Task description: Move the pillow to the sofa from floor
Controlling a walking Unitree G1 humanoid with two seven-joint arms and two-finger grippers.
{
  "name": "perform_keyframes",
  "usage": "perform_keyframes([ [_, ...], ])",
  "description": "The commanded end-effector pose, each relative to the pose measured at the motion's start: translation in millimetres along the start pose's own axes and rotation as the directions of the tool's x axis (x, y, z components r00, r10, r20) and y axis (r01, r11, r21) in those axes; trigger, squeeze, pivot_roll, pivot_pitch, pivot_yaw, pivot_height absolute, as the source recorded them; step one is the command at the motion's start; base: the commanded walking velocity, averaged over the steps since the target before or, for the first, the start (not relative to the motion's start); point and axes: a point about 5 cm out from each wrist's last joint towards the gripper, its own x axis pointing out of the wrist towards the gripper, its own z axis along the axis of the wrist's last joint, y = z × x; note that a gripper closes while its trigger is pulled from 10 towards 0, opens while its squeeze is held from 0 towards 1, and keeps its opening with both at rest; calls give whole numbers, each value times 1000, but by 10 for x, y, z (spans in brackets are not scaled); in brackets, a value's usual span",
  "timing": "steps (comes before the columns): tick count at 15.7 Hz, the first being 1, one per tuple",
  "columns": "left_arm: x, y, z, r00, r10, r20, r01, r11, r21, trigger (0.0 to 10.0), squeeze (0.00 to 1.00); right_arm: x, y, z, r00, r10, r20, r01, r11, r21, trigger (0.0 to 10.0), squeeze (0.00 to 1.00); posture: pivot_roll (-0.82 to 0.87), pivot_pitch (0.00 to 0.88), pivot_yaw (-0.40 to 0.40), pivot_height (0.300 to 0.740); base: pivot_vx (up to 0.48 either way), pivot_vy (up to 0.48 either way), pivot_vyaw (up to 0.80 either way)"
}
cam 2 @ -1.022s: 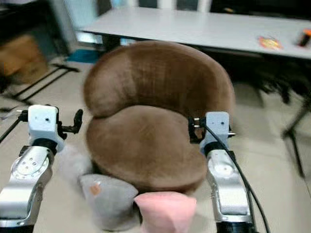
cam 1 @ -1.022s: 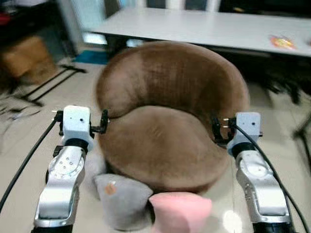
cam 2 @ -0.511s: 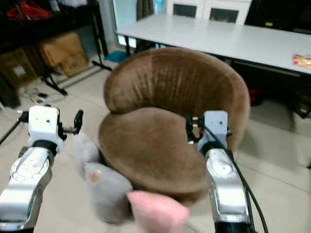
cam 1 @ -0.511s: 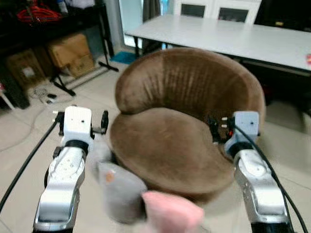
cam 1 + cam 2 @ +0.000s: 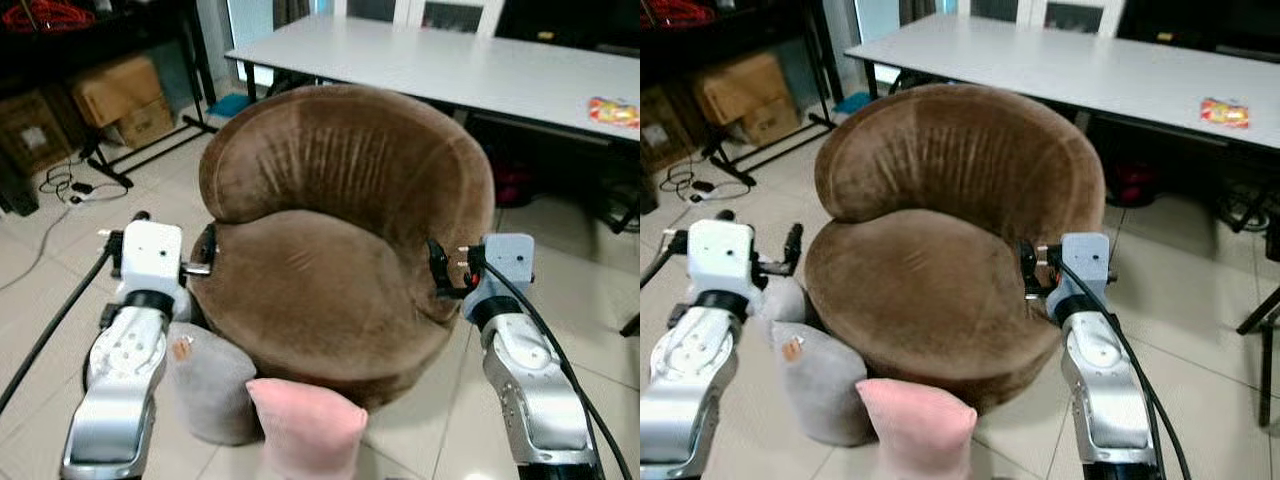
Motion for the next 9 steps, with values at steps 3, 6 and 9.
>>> perform_keyframes([
  [3,-14,68,-16,1000,26,10,-27,999,25,10000,0,8,39,17,1000,7,10,-7,1000,8,10000,0,-175,0,32,685,0,0,0],
  [6,-34,47,-35,1000,13,13,-13,1000,-5,10000,0,13,34,13,1000,6,11,-6,1000,15,10000,0,-175,0,30,655,0,0,0],
  [9,-50,60,-62,1000,19,-2,-19,999,-28,10000,0,18,31,8,1000,9,5,-9,1000,17,10000,0,-175,0,28,625,0,0,0],
])
